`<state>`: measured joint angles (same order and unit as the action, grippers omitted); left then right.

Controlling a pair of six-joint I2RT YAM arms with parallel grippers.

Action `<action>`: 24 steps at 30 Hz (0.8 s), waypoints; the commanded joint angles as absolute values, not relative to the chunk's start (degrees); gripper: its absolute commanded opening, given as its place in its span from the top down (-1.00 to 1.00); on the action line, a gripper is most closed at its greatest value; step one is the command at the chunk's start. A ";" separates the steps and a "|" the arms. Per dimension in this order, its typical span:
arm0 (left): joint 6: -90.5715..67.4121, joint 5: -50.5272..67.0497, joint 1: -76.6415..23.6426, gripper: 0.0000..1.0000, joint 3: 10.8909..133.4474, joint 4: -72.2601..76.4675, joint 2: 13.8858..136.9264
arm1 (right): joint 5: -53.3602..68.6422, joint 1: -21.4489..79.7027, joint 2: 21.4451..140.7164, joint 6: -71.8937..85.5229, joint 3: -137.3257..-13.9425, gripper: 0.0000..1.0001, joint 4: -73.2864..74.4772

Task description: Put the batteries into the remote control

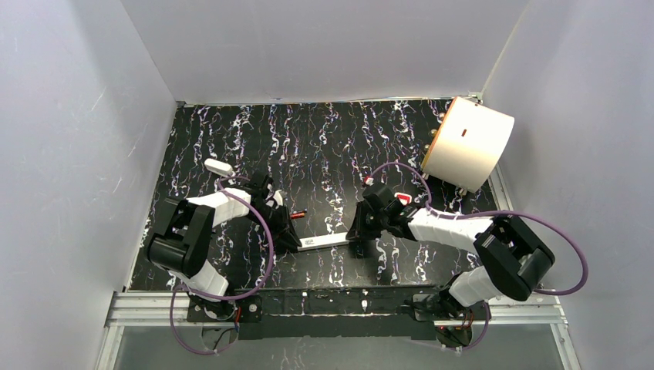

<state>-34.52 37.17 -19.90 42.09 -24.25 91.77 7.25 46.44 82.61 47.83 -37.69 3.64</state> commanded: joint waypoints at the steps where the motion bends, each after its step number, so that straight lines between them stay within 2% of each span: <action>1: -33.69 23.05 -21.10 0.89 37.85 -24.03 95.55 | 10.05 52.00 88.33 49.87 -37.05 0.97 1.63; 8: -35.86 24.66 -21.09 0.93 37.01 -21.23 95.36 | 12.09 55.97 91.40 52.81 -38.23 0.97 -3.03; 14: -36.97 24.41 -21.11 0.98 37.09 -19.79 94.47 | 11.36 57.46 91.36 52.25 -40.23 0.97 -0.94; 21: -35.91 21.19 -21.09 0.99 39.01 -21.91 93.29 | 3.40 57.32 87.49 49.51 -45.19 0.97 10.21; 24: -35.31 19.77 -21.12 0.92 40.03 -23.83 92.30 | -3.08 57.08 86.09 48.03 -49.68 0.97 16.34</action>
<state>-37.41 39.27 -20.25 39.64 -29.23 91.26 -6.22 52.93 87.53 48.60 -44.86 3.99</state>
